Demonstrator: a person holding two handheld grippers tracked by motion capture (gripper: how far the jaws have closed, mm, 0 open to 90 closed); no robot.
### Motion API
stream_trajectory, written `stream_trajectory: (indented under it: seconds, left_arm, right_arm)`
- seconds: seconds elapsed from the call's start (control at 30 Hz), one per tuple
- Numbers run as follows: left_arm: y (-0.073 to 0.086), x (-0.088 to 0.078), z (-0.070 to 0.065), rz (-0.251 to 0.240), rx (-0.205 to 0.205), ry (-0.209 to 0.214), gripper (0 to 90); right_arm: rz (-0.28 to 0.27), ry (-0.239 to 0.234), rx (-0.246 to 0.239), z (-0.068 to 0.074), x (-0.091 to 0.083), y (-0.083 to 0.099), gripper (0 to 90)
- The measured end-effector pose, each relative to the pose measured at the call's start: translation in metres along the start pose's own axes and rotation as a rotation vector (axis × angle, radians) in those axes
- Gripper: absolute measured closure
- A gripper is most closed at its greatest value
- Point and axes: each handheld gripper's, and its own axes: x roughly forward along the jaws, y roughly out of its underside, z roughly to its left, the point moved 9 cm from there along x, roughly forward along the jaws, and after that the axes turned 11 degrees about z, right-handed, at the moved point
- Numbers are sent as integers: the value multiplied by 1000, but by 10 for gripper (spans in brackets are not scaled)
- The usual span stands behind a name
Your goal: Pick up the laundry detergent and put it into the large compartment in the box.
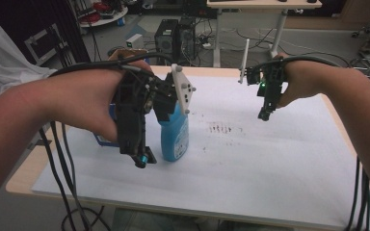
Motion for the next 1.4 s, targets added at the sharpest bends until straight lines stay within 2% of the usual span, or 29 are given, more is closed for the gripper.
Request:
stream_trajectory:
  seconds: [0.13, 0.23, 0.47, 0.5, 0.53, 0.57, 0.63, 0.67, 0.7, 0.77, 0.9, 0.97, 1.0, 1.07, 1.1, 1.13, 1.17, 1.2, 1.23, 1.27, 1.33, 1.37, 1.4]
  left_arm:
    - [1, 4, 3, 0, -4, 5, 54]
    - [1, 6, 4, 5, 6, -10, 54]
    - [-1, 6, 1, -5, -13, -3, 54]
    - [-2, 5, 1, -11, -30, 0, 54]
    - [-2, 5, 1, -11, -30, 0, 54]
    - [-5, 3, -1, -27, -56, 18, 54]
    - [-6, 2, -1, -35, -83, 22, 54]
    - [-6, 2, -1, -35, -83, 22, 54]
    - [-7, 0, 0, -37, -113, 33, 54]
    - [-8, -1, -1, -43, -129, 41, 54]
    - [-9, -2, 1, -40, -206, 62, 54]
    - [-9, -4, 4, -50, -267, 65, 54]
    - [-9, -5, 8, -60, -319, 62, 55]
    - [-8, -6, 11, -73, -382, 78, 55]
    - [-8, -6, 11, -73, -382, 78, 54]
    - [-8, -6, 12, -77, -411, 82, 54]
    - [-7, -7, 16, -85, -475, 95, 55]
    - [-7, -7, 16, -85, -475, 95, 54]
    - [-6, -7, 17, -83, -505, 100, 54]
    - [-4, -6, 20, -83, -556, 104, 55]
    - [-4, -6, 20, -83, -556, 104, 55]
    - [-2, -5, 25, -83, -629, 108, 54]
    - [-2, -5, 25, -83, -629, 108, 54]
  right_arm:
    - [-4, 3, 22, -3, -2, 7, 119]
    - [9, -1, 28, -3, 0, 9, 118]
    - [27, 0, 15, -1, 3, 7, 119]
    - [25, 2, 6, 0, 2, 6, 119]
    - [25, 2, 6, 0, 2, 6, 119]
    - [26, 5, 6, 1, 1, 5, 119]
    - [27, 11, 7, 1, 0, 5, 119]
    - [30, 13, 11, 1, 0, 6, 119]
    - [32, 13, 10, 1, 0, 7, 119]
    - [34, 18, 15, 1, 0, 8, 119]
    - [32, 22, 18, 0, -1, 9, 119]
    - [28, 22, 18, 0, -1, 9, 119]
    - [32, 27, 19, -1, -1, 10, 119]
    - [31, 26, 19, -1, -1, 9, 119]
    - [33, 28, 19, 0, -1, 9, 119]
    - [33, 28, 19, 0, -1, 9, 119]
    - [28, 30, 12, -1, -1, 8, 119]
    - [27, 29, 14, -1, -1, 8, 119]
    - [25, 30, 14, -1, -1, 7, 119]
    - [21, 34, 14, -2, -1, 7, 119]
    - [23, 34, 19, -1, -2, 7, 119]
    - [23, 33, 20, -2, -2, 7, 119]
    - [24, 34, 19, -2, -1, 8, 119]
